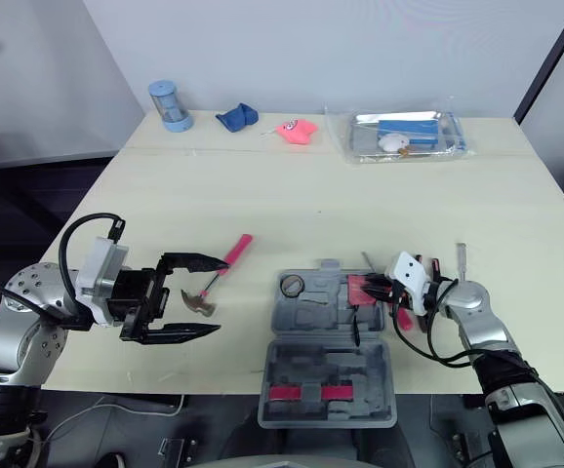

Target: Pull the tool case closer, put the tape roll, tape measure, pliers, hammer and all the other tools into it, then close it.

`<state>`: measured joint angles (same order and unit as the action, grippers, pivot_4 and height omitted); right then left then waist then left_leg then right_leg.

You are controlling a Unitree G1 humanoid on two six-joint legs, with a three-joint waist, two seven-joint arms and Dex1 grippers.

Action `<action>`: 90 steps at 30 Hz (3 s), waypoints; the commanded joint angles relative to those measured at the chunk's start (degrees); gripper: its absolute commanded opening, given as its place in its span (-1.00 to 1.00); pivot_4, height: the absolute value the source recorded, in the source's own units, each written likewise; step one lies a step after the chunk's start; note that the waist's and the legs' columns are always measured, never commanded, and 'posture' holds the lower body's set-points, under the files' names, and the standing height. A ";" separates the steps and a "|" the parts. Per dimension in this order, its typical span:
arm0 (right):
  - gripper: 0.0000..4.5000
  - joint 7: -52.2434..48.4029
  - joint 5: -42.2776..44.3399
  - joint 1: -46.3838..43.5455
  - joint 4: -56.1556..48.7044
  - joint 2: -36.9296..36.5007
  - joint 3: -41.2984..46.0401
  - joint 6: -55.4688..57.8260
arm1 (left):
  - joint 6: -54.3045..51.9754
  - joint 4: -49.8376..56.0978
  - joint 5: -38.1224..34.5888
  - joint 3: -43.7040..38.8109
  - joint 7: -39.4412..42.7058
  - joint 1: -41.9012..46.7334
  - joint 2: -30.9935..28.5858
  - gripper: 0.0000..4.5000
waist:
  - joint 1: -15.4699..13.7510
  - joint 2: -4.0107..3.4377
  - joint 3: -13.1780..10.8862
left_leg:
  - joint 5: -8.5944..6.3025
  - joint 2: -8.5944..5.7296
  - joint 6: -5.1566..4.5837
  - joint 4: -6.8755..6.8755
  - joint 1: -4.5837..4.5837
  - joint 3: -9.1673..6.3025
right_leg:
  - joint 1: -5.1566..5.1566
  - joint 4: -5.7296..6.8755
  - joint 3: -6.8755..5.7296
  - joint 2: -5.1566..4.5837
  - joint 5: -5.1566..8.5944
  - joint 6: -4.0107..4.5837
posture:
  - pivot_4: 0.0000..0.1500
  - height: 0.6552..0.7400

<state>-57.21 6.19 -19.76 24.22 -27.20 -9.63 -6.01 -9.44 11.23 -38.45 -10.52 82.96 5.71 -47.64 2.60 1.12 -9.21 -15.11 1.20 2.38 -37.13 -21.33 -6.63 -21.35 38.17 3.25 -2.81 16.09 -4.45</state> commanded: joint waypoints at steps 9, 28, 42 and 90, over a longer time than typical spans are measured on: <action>-0.58 5.94 11.54 15.32 -27.20 -3.67 13.36 7.18 | 0.04 0.07 -0.92 -11.45 -9.82 -10.73 3.59 1.00 | -0.25 -0.93 -0.57 | 0.00 -0.01 0.00 0.01 -0.42 -0.02 | -0.34 -0.04 -0.01 -0.03 -0.01 0.00 | 1.00 1.00; -0.22 9.35 22.38 39.81 -18.37 -4.62 43.58 5.65 | 9.63 -15.11 5.73 -24.48 -23.76 -26.66 14.16 1.00 | -0.22 -0.91 -0.58 | -0.01 -0.01 -0.01 0.04 -0.36 0.15 | -0.29 -0.15 0.14 -0.04 0.01 0.00 | 1.00 1.00; 0.95 9.63 22.78 43.30 -10.39 -2.87 46.12 0.78 | 13.05 -19.32 7.30 -24.39 -25.81 -29.00 15.71 1.00 | -0.16 -0.85 -0.49 | -0.02 0.00 0.00 0.10 -0.26 0.42 | -0.29 -0.19 0.39 -0.05 0.02 0.00 | 1.00 1.00; 0.95 42.28 8.60 35.17 -43.35 13.83 20.18 22.47 | 0.08 6.42 0.18 3.44 3.77 1.83 -1.88 1.00 | -0.17 -1.01 -0.58 | -0.01 0.00 0.00 0.13 -0.33 0.34 | -0.38 -0.17 0.35 -0.01 0.01 -0.02 | 1.00 1.00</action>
<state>-15.49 15.35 15.21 -17.43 -13.38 10.73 17.31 -8.99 15.48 -36.85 -7.11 86.09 7.07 -49.21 2.43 0.11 -9.78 -15.12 1.20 2.39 -36.97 -21.67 -6.29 -21.75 38.00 3.60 -2.82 16.10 -4.47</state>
